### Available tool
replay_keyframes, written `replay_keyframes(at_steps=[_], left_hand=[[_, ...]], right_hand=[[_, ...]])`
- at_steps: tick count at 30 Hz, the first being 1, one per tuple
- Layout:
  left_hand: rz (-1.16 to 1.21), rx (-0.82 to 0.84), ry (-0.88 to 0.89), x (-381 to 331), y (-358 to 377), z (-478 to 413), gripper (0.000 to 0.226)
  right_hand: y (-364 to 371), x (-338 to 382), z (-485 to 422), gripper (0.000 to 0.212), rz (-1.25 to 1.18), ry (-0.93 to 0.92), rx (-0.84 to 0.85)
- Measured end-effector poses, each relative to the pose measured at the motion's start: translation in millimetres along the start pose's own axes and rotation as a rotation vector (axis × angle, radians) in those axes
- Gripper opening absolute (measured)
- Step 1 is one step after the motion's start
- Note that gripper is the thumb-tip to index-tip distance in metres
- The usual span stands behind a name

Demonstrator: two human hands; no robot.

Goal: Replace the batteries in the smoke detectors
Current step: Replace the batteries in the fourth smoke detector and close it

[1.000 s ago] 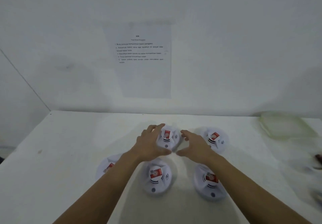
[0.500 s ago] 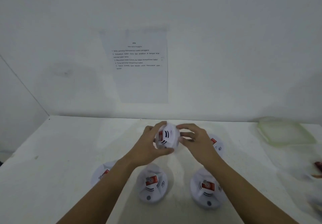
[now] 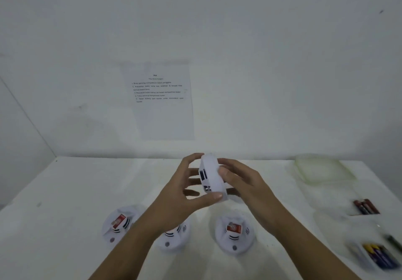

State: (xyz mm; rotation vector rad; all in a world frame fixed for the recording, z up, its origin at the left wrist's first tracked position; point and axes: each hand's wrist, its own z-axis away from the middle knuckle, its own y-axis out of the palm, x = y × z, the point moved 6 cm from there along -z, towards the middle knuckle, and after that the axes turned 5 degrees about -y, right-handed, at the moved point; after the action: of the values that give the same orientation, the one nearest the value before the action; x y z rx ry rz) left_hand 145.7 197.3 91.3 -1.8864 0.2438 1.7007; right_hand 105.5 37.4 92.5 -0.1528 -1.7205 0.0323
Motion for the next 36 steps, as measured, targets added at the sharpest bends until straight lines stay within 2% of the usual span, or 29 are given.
replay_keyframes(at_steps=[3, 9, 12, 18, 27, 36], left_hand=[[-0.144, -0.026, 0.046, -5, 15, 9, 0.078], [-0.157, -0.014, 0.067, -11, 55, 17, 0.079], [-0.114, 0.004, 0.067, -17, 73, 17, 0.093], [-0.09, -0.015, 0.111, -23, 94, 16, 0.099], [-0.005, -0.008, 0.133, -25, 122, 24, 0.093], [0.012, -0.051, 0.129, -18, 150, 23, 0.095]], right_hand=[[-15, -3, 15, 0.049, 0.13, -0.013, -0.053], [-43, -3, 41, 0.058, 0.317, -0.097, -0.154], [-56, 5, 47, 0.054, 0.364, -0.154, -0.142], [-84, 19, 58, 0.039, 0.447, -0.252, -0.016], [-97, 28, 82, 0.056, 0.635, -0.36, 0.128], [-110, 4, 88, 0.065, 0.588, -0.306, 0.024]])
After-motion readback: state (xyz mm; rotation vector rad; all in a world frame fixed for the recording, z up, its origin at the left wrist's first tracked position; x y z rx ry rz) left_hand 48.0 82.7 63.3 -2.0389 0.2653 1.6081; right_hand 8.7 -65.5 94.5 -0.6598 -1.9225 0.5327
